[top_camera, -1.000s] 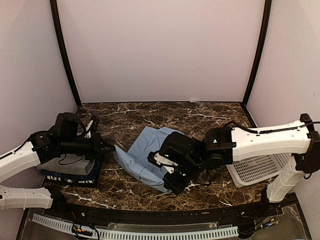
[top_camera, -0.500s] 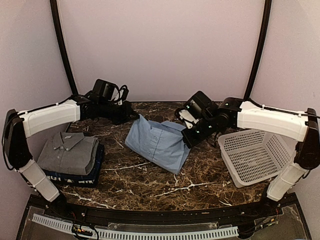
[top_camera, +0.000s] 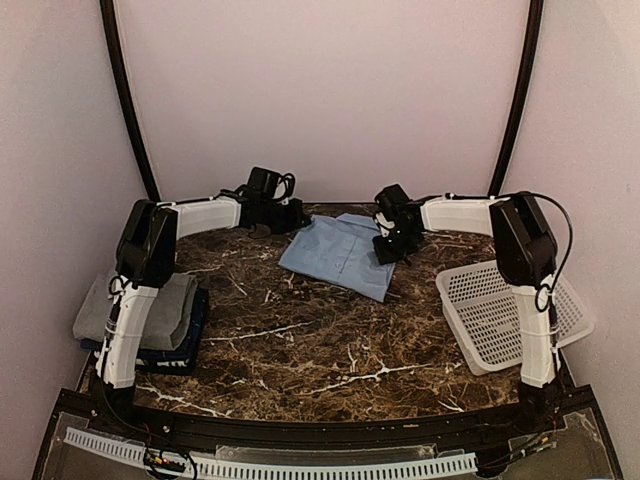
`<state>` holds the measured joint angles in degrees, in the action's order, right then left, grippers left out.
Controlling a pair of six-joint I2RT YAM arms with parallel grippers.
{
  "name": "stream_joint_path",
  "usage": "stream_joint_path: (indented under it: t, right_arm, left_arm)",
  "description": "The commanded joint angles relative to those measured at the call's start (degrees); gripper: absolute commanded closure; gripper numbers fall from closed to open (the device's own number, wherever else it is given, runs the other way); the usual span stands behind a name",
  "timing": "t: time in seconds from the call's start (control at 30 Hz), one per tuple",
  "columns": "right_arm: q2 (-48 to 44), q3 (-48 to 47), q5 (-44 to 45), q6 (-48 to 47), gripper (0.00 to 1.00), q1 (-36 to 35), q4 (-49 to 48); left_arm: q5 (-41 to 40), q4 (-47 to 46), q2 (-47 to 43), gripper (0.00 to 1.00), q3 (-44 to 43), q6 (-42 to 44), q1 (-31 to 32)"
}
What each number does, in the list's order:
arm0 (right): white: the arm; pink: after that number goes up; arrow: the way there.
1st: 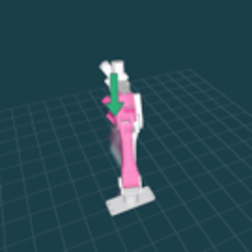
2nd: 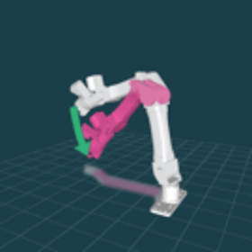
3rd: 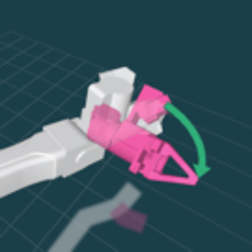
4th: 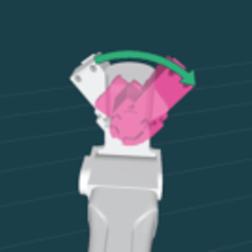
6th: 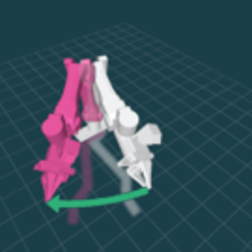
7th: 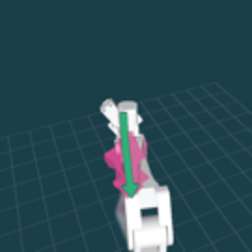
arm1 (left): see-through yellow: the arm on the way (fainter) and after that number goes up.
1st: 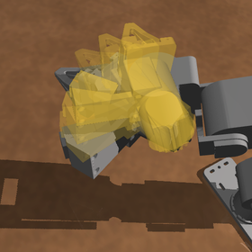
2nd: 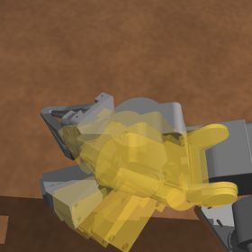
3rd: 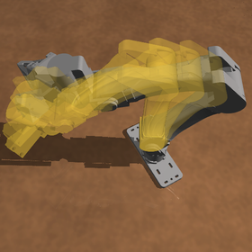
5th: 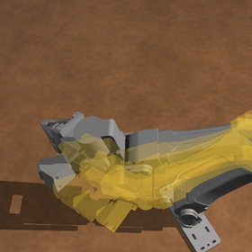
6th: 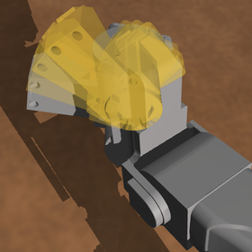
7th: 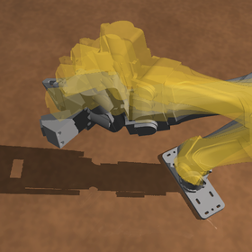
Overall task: Fold and stack the long sleeve shirts
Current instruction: Fold the 2/3-rectangle-folded shirt at the center of the board.
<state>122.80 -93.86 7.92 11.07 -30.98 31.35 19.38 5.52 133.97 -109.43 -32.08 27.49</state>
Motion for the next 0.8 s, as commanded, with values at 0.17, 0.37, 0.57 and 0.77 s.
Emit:
stream_joint_path:
  t: [0.17,0.37,0.57,0.77]
  right_arm:
    - [9.1,-8.8,-4.1,-2.5,1.00,-0.8,2.5]
    - [4.1,-1.4,-3.9,-2.6,1.00,-5.8,2.6]
    - [-6.8,13.8,-3.2,-0.2,1.00,-11.6,-0.6]
    - [-17.7,22.6,-0.7,3.0,1.00,-18.1,-1.7]
  left_arm:
    - [4.5,-1.2,3.9,1.00,1.7,-2.0,0.8]
    - [4.0,-9.7,-8.8,1.00,23.5,-8.3,1.3]
    - [-0.9,-14.9,-28.8,1.00,50.5,-13.7,5.9]
    - [-8.0,-13.9,-46.5,1.00,66.0,-18.2,11.8]
